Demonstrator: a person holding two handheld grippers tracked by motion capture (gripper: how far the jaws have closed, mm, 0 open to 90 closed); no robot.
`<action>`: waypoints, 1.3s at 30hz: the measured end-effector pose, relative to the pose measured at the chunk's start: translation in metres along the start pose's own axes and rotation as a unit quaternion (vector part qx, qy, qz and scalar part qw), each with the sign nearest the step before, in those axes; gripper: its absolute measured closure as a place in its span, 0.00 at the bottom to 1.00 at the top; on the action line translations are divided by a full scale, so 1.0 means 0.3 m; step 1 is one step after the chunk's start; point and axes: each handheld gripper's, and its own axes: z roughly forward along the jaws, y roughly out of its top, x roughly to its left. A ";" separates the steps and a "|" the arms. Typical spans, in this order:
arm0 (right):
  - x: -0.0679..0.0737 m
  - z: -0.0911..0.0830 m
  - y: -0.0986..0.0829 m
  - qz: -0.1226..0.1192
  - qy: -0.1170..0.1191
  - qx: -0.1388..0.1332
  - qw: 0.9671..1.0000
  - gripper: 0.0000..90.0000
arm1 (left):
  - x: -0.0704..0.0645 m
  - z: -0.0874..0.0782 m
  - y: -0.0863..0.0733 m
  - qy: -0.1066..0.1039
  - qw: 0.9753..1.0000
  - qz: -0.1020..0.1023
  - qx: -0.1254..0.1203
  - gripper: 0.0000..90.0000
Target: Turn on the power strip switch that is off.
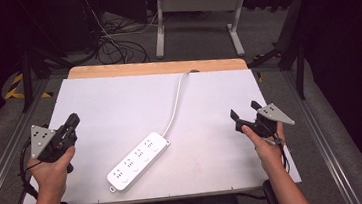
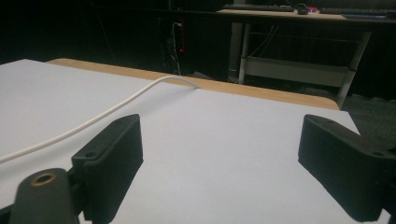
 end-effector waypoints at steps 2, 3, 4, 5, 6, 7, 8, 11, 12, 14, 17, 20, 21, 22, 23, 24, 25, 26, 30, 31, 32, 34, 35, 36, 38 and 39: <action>0.000 0.000 0.000 0.000 0.000 -0.001 1.000 0.16 | -0.002 0.001 0.000 -0.003 1.000 0.003 0.001 0.97; 0.000 0.000 0.000 0.000 0.000 -0.001 1.000 0.16 | -0.002 0.000 0.001 -0.004 1.000 0.004 0.001 0.97; -0.002 0.000 0.000 -0.001 0.000 -0.001 1.000 0.16 | -0.004 0.000 0.001 -0.005 1.000 0.005 0.001 0.98; -0.002 0.000 0.000 -0.001 0.000 -0.001 1.000 0.16 | -0.005 -0.001 0.002 -0.007 1.000 0.006 0.003 0.98; -0.002 -0.001 0.001 0.000 0.000 -0.001 1.000 0.16 | -0.005 -0.001 0.003 -0.011 1.000 0.008 0.004 0.99; -0.003 -0.001 0.001 0.000 0.000 -0.001 1.000 0.16 | -0.007 -0.001 0.003 -0.015 1.000 0.008 0.004 0.99; -0.002 -0.001 0.001 0.000 0.000 -0.001 1.000 0.16 | -0.009 -0.001 0.003 -0.018 1.000 0.009 0.005 1.00; -0.001 -0.001 0.001 0.000 0.001 -0.001 1.000 0.16 | -0.014 0.001 0.003 -0.029 0.999 0.016 0.008 1.00; -0.001 -0.001 0.000 0.000 0.002 -0.001 1.000 0.16 | -0.017 0.003 0.003 -0.034 0.999 0.017 0.009 1.00; -0.001 0.000 0.000 0.000 0.002 -0.001 1.000 0.16 | -0.021 0.005 0.003 -0.040 0.999 0.021 0.009 1.00; 0.000 -0.001 0.000 0.002 0.003 0.002 1.000 0.16 | -0.026 0.007 0.004 -0.051 0.998 0.026 0.013 1.00; -0.001 -0.002 0.000 0.000 0.003 0.002 1.000 0.16 | -0.031 0.011 0.004 -0.056 0.998 0.028 0.013 1.00; -0.001 -0.002 0.000 0.000 0.003 0.002 1.000 0.16 | -0.033 0.013 0.004 -0.060 0.998 0.030 0.014 1.00; -0.001 -0.003 -0.001 0.001 0.003 0.002 1.000 0.16 | -0.034 0.014 0.004 -0.061 0.998 0.031 0.015 1.00; -0.002 -0.003 -0.001 0.002 0.003 0.003 1.000 0.16 | -0.036 0.015 0.003 -0.063 0.997 0.032 0.014 1.00; -0.002 -0.003 -0.002 0.002 0.003 0.003 1.000 0.16 | -0.038 0.016 0.004 -0.067 0.997 0.033 0.016 1.00; -0.002 -0.004 -0.002 0.002 0.003 0.003 1.000 0.16 | -0.039 0.017 0.004 -0.068 0.997 0.034 0.015 1.00; -0.001 -0.005 -0.002 0.003 0.003 0.004 1.000 0.16 | -0.039 0.018 0.004 -0.071 0.997 0.034 0.017 1.00; -0.002 -0.006 -0.003 0.004 0.003 0.004 1.000 0.16 | -0.042 0.020 0.003 -0.076 0.996 0.035 0.018 1.00; -0.002 -0.007 -0.003 0.005 0.002 0.004 1.000 0.16 | -0.043 0.021 0.003 -0.078 0.996 0.035 0.019 1.00; -0.003 -0.008 -0.004 0.005 0.002 0.004 1.000 0.16 | -0.045 0.023 0.003 -0.081 0.996 0.037 0.019 1.00; -0.003 -0.008 -0.004 0.004 0.002 0.003 1.000 0.16 | -0.047 0.023 0.003 -0.084 0.996 0.037 0.020 1.00; -0.003 -0.008 -0.004 0.004 0.002 0.004 1.000 0.16 | -0.050 0.024 0.003 -0.088 0.995 0.041 0.022 1.00; -0.003 -0.008 -0.004 0.004 0.002 0.004 1.000 0.16 | -0.050 0.024 0.003 -0.088 0.995 0.041 0.022 1.00; -0.004 -0.008 -0.004 0.005 0.002 0.004 1.000 0.16 | -0.055 0.026 0.003 -0.092 0.995 0.042 0.022 1.00; -0.004 -0.008 -0.004 0.005 0.002 0.004 1.000 0.16 | -0.057 0.026 0.002 -0.094 0.994 0.044 0.023 1.00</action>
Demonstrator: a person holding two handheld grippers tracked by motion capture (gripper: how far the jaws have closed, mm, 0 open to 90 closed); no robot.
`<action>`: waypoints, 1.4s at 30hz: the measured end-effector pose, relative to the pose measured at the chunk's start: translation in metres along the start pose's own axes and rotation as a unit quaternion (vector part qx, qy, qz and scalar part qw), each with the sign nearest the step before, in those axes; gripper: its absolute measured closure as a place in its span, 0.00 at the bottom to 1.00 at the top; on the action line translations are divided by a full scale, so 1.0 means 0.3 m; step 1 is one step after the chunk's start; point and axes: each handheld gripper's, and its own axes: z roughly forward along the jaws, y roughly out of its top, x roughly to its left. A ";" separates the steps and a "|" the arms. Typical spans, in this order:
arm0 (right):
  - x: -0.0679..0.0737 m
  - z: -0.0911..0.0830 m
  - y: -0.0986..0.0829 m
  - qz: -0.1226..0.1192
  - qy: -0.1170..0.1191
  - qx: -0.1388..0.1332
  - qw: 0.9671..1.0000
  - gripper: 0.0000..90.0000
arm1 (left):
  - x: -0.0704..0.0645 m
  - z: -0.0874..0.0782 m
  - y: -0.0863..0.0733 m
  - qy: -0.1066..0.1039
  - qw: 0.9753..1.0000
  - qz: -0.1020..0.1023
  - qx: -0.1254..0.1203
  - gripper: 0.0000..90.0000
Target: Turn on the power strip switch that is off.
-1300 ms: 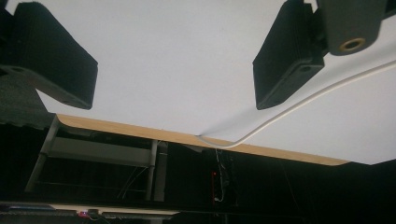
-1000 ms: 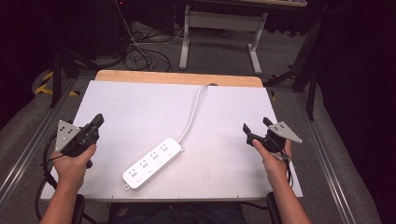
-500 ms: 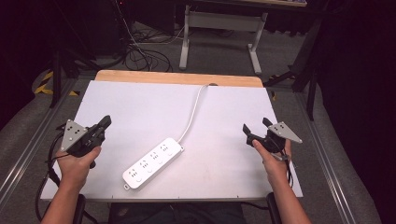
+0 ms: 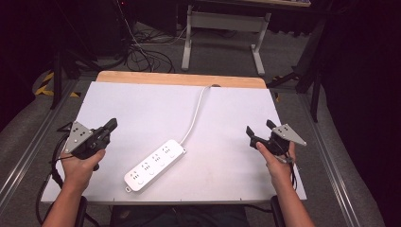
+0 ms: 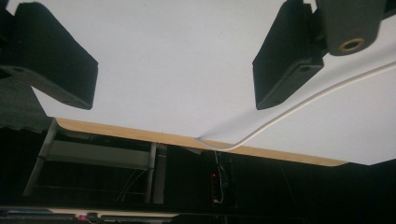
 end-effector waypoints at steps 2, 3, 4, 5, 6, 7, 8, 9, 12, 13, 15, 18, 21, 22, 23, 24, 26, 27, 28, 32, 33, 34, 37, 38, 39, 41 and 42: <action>-0.001 0.000 0.000 0.000 0.000 0.001 1.000 0.16 | -0.003 0.001 0.000 -0.005 1.000 0.001 0.002 1.00; -0.001 0.000 0.000 0.001 -0.001 0.001 1.000 0.16 | -0.004 0.003 -0.001 -0.007 1.000 0.002 0.002 1.00; 0.000 0.001 -0.001 0.002 -0.001 0.002 1.000 0.16 | -0.005 0.003 -0.001 -0.010 1.000 0.003 0.003 1.00; 0.000 0.001 -0.001 0.002 -0.001 0.002 1.000 0.16 | -0.006 0.004 -0.001 -0.012 1.000 0.005 0.005 1.00; 0.000 0.001 -0.001 0.002 0.000 0.002 1.000 0.16 | -0.008 0.005 -0.001 -0.014 1.000 0.006 0.005 1.00; 0.000 0.001 -0.002 0.002 0.000 0.003 1.000 0.16 | -0.011 0.006 -0.001 -0.017 1.000 0.006 0.005 1.00; 0.000 0.002 -0.002 0.003 0.000 0.004 1.000 0.16 | -0.013 0.007 -0.001 -0.017 1.000 0.009 0.005 1.00; 0.000 0.001 -0.002 0.003 0.000 0.003 1.000 0.16 | -0.014 0.007 -0.001 -0.018 1.000 0.011 0.007 1.00; 0.000 0.001 -0.002 0.004 0.000 0.003 1.000 0.16 | -0.019 0.011 -0.001 -0.023 1.000 0.014 0.011 1.00; 0.000 0.001 -0.002 0.004 0.000 0.003 1.000 0.16 | -0.021 0.011 -0.002 -0.025 1.000 0.013 0.012 1.00; 0.000 0.001 -0.002 0.004 0.000 0.003 1.000 0.16 | -0.024 0.014 -0.002 -0.029 0.999 0.017 0.012 1.00; 0.000 0.002 -0.002 0.004 0.000 0.004 1.000 0.16 | -0.032 0.019 -0.003 -0.037 0.999 0.021 0.018 1.00; 0.000 0.002 -0.002 0.004 0.000 0.004 1.000 0.16 | -0.042 0.024 -0.003 -0.047 0.998 0.025 0.023 1.00; 0.000 0.002 -0.002 0.004 0.000 0.004 1.000 0.16 | -0.045 0.026 -0.004 -0.053 0.998 0.025 0.023 1.00; -0.001 0.002 -0.002 0.004 0.000 0.004 1.000 0.16 | -0.047 0.027 -0.004 -0.056 0.998 0.026 0.024 1.00; -0.001 0.001 -0.002 0.004 0.000 0.004 1.000 0.16 | -0.048 0.027 -0.004 -0.060 0.997 0.031 0.027 1.00; -0.001 0.001 -0.002 0.004 0.000 0.005 1.000 0.16 | -0.054 0.030 -0.004 -0.069 0.997 0.034 0.031 1.00; -0.001 0.001 -0.002 0.004 0.000 0.005 1.000 0.16 | -0.056 0.032 -0.004 -0.073 0.996 0.037 0.032 1.00; 0.000 0.001 -0.002 0.005 0.000 0.005 1.000 0.16 | -0.058 0.033 -0.004 -0.079 0.996 0.038 0.035 1.00; -0.001 0.001 -0.002 0.004 -0.001 0.004 1.000 0.16 | -0.070 0.036 -0.005 -0.099 0.993 0.046 0.042 1.00; -0.001 0.001 -0.002 0.004 -0.001 0.005 1.000 0.17 | -0.072 0.037 -0.005 -0.101 0.993 0.046 0.042 1.00; 0.000 0.001 -0.002 0.004 0.000 0.005 1.000 0.17 | -0.074 0.038 -0.005 -0.105 0.992 0.049 0.044 1.00; -0.002 0.002 -0.002 0.003 -0.001 0.005 1.000 0.17 | -0.083 0.041 -0.007 -0.118 0.990 0.049 0.051 1.00; -0.002 0.002 -0.003 0.003 -0.001 0.005 1.000 0.17 | -0.086 0.042 -0.007 -0.123 0.990 0.048 0.054 1.00; -0.001 0.002 -0.003 0.003 -0.001 0.006 1.000 0.17 | -0.089 0.043 -0.008 -0.125 0.989 0.051 0.053 1.00; -0.002 0.003 -0.003 0.003 -0.001 0.005 1.000 0.17 | -0.095 0.046 -0.008 -0.134 0.988 0.056 0.058 1.00; -0.002 0.003 -0.003 0.003 -0.002 0.005 1.000 0.17 | -0.098 0.047 -0.009 -0.136 0.987 0.058 0.060 1.00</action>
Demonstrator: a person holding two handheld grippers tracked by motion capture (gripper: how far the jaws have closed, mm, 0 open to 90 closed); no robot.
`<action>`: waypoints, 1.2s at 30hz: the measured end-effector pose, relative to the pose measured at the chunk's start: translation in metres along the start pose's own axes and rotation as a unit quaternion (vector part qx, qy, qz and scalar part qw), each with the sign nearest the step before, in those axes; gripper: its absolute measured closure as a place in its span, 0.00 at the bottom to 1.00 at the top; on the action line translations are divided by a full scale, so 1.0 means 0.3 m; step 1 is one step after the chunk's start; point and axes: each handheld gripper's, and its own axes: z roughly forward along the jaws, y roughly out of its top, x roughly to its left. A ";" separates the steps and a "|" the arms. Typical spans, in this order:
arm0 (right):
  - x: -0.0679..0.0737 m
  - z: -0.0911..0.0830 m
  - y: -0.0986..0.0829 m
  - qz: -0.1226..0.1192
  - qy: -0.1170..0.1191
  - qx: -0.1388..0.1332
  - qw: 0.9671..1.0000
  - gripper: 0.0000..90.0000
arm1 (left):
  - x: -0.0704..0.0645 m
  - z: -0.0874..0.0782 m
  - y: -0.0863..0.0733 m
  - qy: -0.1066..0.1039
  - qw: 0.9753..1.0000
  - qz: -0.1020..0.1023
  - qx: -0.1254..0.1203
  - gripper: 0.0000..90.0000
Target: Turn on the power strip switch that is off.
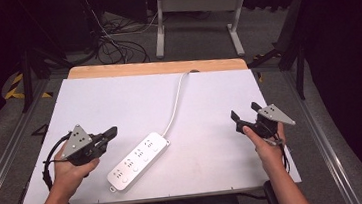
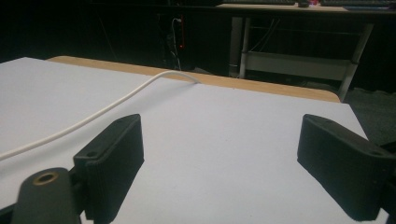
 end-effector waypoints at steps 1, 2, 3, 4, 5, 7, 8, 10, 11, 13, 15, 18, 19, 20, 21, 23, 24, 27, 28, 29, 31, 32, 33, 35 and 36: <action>0.001 0.000 0.000 0.001 0.000 0.001 1.000 0.17 | -0.002 0.003 0.000 -0.001 1.000 0.003 0.002 1.00; 0.001 0.000 0.000 0.001 0.000 0.001 1.000 0.17 | -0.005 0.004 -0.001 -0.005 1.000 0.000 0.004 1.00; 0.000 0.000 0.000 0.001 0.000 0.002 1.000 0.17 | -0.007 0.005 -0.001 -0.008 1.000 0.002 0.006 1.00; 0.000 0.000 0.000 0.001 0.000 0.002 1.000 0.17 | -0.008 0.006 0.000 -0.010 1.000 0.003 0.008 1.00; 0.000 0.000 0.000 0.000 0.000 0.001 1.000 0.17 | -0.009 0.008 0.000 -0.012 1.000 0.007 0.009 1.00; 0.001 0.000 0.000 0.001 0.000 0.001 1.000 0.17 | -0.015 0.011 0.000 -0.019 1.000 0.008 0.012 1.00; 0.001 0.000 0.000 0.001 0.000 0.001 1.000 0.17 | -0.015 0.012 0.002 -0.021 1.000 0.016 0.014 1.00; 0.001 0.000 0.000 0.001 0.000 0.001 1.000 0.17 | -0.023 0.016 0.001 -0.029 0.999 0.015 0.021 1.00; 0.001 0.000 0.000 0.001 0.000 0.001 1.000 0.17 | -0.024 0.017 0.002 -0.031 0.999 0.021 0.023 1.00; 0.001 0.000 0.000 -0.001 -0.001 0.000 1.000 0.17 | -0.030 0.020 0.003 -0.041 0.998 0.026 0.030 1.00; 0.001 -0.001 0.000 0.000 -0.001 0.001 1.000 0.17 | -0.035 0.024 0.004 -0.049 0.998 0.033 0.035 1.00; 0.000 0.000 -0.001 0.000 -0.003 0.002 1.000 0.17 | -0.044 0.031 0.004 -0.059 0.997 0.039 0.044 1.00; 0.000 0.000 -0.001 0.001 -0.003 0.003 1.000 0.17 | -0.048 0.033 0.003 -0.061 0.996 0.039 0.047 1.00; 0.000 0.000 -0.001 0.001 -0.003 0.003 1.000 0.17 | -0.048 0.034 0.003 -0.063 0.996 0.041 0.048 1.00; 0.000 0.001 -0.001 0.000 -0.003 0.003 1.000 0.17 | -0.050 0.034 0.003 -0.064 0.996 0.041 0.050 1.00; 0.000 0.000 -0.001 0.001 -0.003 0.003 1.000 0.17 | -0.052 0.035 0.002 -0.069 0.995 0.043 0.053 1.00; -0.001 0.000 -0.001 0.000 -0.003 0.003 1.000 0.17 | -0.054 0.037 0.002 -0.071 0.995 0.044 0.055 1.00; 0.000 0.001 -0.001 0.000 -0.003 0.003 1.000 0.18 | -0.063 0.043 0.001 -0.082 0.993 0.048 0.065 1.00; 0.000 0.001 -0.001 0.000 -0.003 0.004 1.000 0.18 | -0.067 0.045 0.000 -0.084 0.993 0.050 0.068 1.00; -0.001 0.001 -0.002 -0.001 -0.003 0.004 1.000 0.18 | -0.069 0.047 0.000 -0.088 0.992 0.053 0.072 1.00; -0.001 0.001 -0.002 -0.001 -0.003 0.004 1.000 0.18 | -0.073 0.051 -0.001 -0.098 0.990 0.057 0.081 1.00; -0.001 0.001 -0.002 -0.001 -0.004 0.005 1.000 0.18 | -0.076 0.053 -0.002 -0.103 0.989 0.056 0.087 1.00; -0.002 0.001 -0.002 -0.001 -0.004 0.005 1.000 0.18 | -0.079 0.054 -0.004 -0.106 0.988 0.057 0.094 1.00; -0.002 0.001 -0.002 0.000 -0.004 0.005 1.000 0.18 | -0.084 0.060 -0.007 -0.118 0.985 0.064 0.106 1.00; -0.002 0.001 -0.002 0.000 -0.004 0.005 1.000 0.18 | -0.088 0.062 -0.009 -0.122 0.984 0.065 0.110 1.00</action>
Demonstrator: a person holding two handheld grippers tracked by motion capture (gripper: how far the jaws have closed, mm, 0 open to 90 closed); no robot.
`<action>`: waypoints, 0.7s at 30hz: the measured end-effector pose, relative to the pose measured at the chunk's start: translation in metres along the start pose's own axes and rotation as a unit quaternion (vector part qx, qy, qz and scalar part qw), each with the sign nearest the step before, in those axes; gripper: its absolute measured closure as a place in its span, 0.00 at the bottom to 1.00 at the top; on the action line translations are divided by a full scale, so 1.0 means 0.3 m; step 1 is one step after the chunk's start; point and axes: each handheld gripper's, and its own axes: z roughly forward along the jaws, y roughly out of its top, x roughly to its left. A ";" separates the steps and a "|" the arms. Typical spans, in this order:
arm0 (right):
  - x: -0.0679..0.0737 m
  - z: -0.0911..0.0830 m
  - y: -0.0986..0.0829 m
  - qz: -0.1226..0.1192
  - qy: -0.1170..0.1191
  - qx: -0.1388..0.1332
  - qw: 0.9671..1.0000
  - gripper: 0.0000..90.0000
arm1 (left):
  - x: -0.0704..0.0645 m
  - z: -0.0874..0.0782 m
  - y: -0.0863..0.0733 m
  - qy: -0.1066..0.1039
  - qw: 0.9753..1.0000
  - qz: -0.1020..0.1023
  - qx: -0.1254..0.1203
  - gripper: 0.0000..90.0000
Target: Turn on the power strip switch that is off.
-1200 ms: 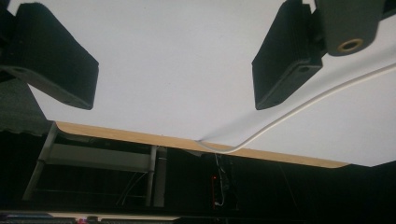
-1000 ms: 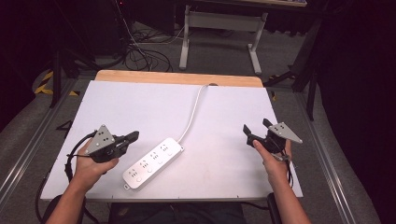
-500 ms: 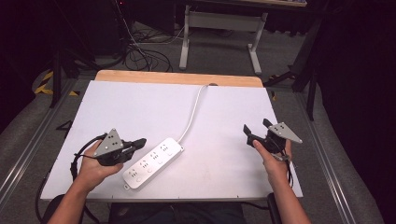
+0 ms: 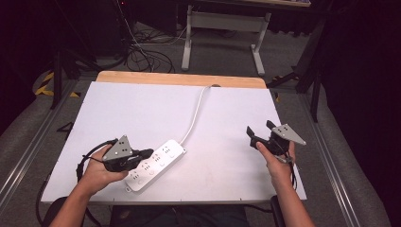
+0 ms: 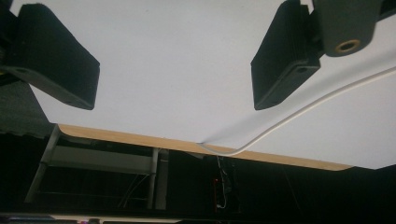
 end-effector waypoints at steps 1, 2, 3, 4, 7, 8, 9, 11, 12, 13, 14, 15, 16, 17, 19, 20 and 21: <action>0.000 0.000 0.000 0.000 0.000 0.000 1.000 0.18 | -0.003 0.003 0.000 -0.008 1.000 0.005 0.008 1.00; 0.000 0.000 0.000 0.000 0.000 0.000 1.000 0.18 | -0.007 0.007 -0.001 -0.014 1.000 0.006 0.014 1.00; 0.000 0.000 0.000 0.000 0.000 0.000 1.000 0.18 | -0.009 0.011 -0.001 -0.020 0.999 0.012 0.023 1.00; 0.000 -0.001 0.000 0.003 -0.001 0.000 1.000 0.18 | -0.019 0.021 -0.004 -0.031 0.999 0.017 0.040 1.00; 0.000 -0.002 0.001 0.004 -0.002 0.000 1.000 0.18 | -0.026 0.030 -0.007 -0.038 0.997 0.025 0.055 1.00; 0.000 -0.002 0.001 0.004 -0.002 0.000 1.000 0.18 | -0.029 0.034 -0.008 -0.040 0.997 0.029 0.063 1.00; -0.001 -0.003 0.001 0.003 -0.001 -0.001 1.000 0.18 | -0.031 0.038 -0.010 -0.044 0.996 0.034 0.070 1.00; -0.001 -0.003 0.001 0.003 -0.001 -0.001 1.000 0.18 | -0.033 0.043 -0.013 -0.046 0.995 0.038 0.078 1.00; -0.001 -0.003 0.001 0.003 -0.001 -0.001 1.000 0.18 | -0.032 0.044 -0.015 -0.047 0.994 0.041 0.085 1.00; -0.001 -0.003 0.001 0.003 -0.001 -0.001 1.000 0.18 | -0.031 0.046 -0.016 -0.048 0.994 0.043 0.089 1.00; -0.001 -0.003 0.001 0.003 -0.001 -0.001 1.000 0.18 | -0.030 0.047 -0.017 -0.049 0.994 0.044 0.092 1.00; -0.001 -0.003 0.001 0.005 -0.002 0.000 1.000 0.18 | -0.030 0.049 -0.019 -0.052 0.993 0.044 0.096 1.00; -0.001 -0.003 0.001 0.005 -0.002 0.000 1.000 0.18 | -0.031 0.051 -0.021 -0.053 0.993 0.041 0.098 1.00; -0.001 -0.002 0.000 0.005 -0.001 0.001 1.000 0.18 | -0.031 0.053 -0.022 -0.056 0.992 0.042 0.101 1.00; -0.002 -0.001 0.000 0.007 -0.003 0.001 1.000 0.18 | -0.031 0.056 -0.024 -0.059 0.991 0.045 0.110 1.00; -0.002 -0.001 0.000 0.007 -0.003 0.001 1.000 0.18 | -0.032 0.057 -0.025 -0.060 0.991 0.045 0.115 1.00; -0.002 -0.002 0.000 0.007 -0.003 0.002 1.000 0.18 | -0.033 0.059 -0.026 -0.062 0.990 0.047 0.118 1.00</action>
